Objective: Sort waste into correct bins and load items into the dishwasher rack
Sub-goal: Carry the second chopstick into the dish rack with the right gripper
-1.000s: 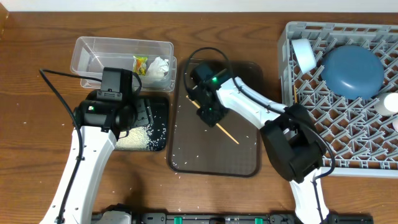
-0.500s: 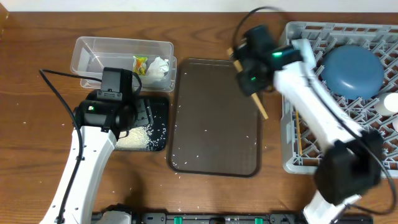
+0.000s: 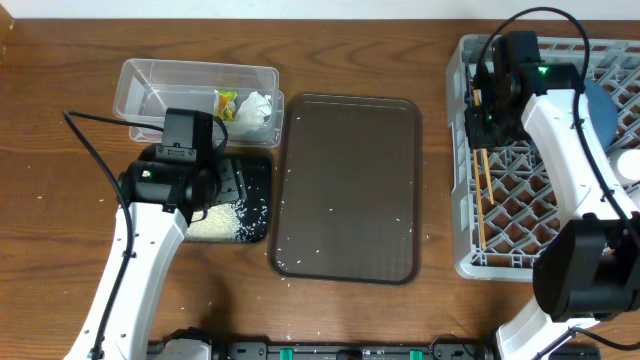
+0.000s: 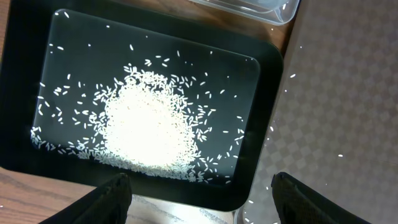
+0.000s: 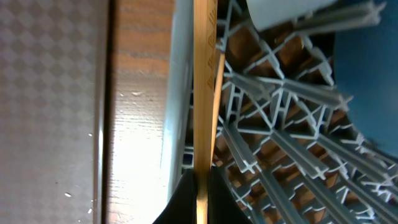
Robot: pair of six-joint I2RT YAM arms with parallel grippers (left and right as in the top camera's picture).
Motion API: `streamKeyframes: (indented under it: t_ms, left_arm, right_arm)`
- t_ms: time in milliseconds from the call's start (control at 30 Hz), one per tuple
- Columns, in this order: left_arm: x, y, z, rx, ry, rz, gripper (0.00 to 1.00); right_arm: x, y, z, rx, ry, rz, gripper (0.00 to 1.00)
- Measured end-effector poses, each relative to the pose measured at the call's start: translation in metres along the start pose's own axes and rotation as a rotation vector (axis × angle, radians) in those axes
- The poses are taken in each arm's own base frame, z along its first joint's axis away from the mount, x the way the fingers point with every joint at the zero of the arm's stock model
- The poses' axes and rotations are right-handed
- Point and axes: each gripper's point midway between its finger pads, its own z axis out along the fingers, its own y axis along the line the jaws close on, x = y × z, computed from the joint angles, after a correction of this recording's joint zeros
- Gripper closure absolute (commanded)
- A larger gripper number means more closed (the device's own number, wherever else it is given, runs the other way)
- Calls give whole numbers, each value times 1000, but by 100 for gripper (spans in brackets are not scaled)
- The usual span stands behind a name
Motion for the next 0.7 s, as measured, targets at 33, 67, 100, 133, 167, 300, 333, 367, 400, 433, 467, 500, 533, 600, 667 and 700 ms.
streamKeyframes:
  t_ms: [33,67,100,133,167,300,333,367,400,433,467,500,533,600,667,700]
  left_arm:
    - [0,0,0,0,0,0,25]
    - [0,0,0,0,0,0,25]
    - [0,0,0,0,0,0,25]
    - [0,0,0,0,0,0,25]
    - [0,0,0,0,0,0,25]
    - [0,0,0,0,0,0,25]
    - [0,0,0,0,0,0,25]
    - [0,0,0,0,0,0,25]
    - [0,0,0,0,0,0,19]
    - [0,0,0,0,0,3,17]
    - [0,0,0,1,-1,0,14]
    - [-1,0,0,1,-4,-1,13]
    - [-2,-1,0,4,-10,-2,13]
    - [-8,-4,0,16,-33,1,12]
    - [-17,-9,-1,42,-68,10,12]
    - [-21,-12,-1,56,-85,16,12]
  right_arm:
    - [4,0,4,0,13,5,99]
    - [7,0,7,-1,24,7,99]
    - [12,1,12,-2,39,10,96]
    - [17,1,17,-3,52,11,92]
    - [21,2,21,-4,63,15,86]
    - [28,2,29,-4,83,22,76]
    - [27,1,29,-1,77,26,74]
    - [25,1,29,1,73,30,72]
    - [24,0,28,4,68,33,69]
    - [22,0,26,6,61,39,61]
    - [19,-1,24,6,52,42,53]
    - [14,0,20,2,35,50,48]
    - [5,1,15,-6,5,50,45]
    - [-13,3,4,-21,-70,55,39]
    - [-32,5,-10,-41,-165,58,36]
    - [-40,5,-18,-52,-206,61,35]
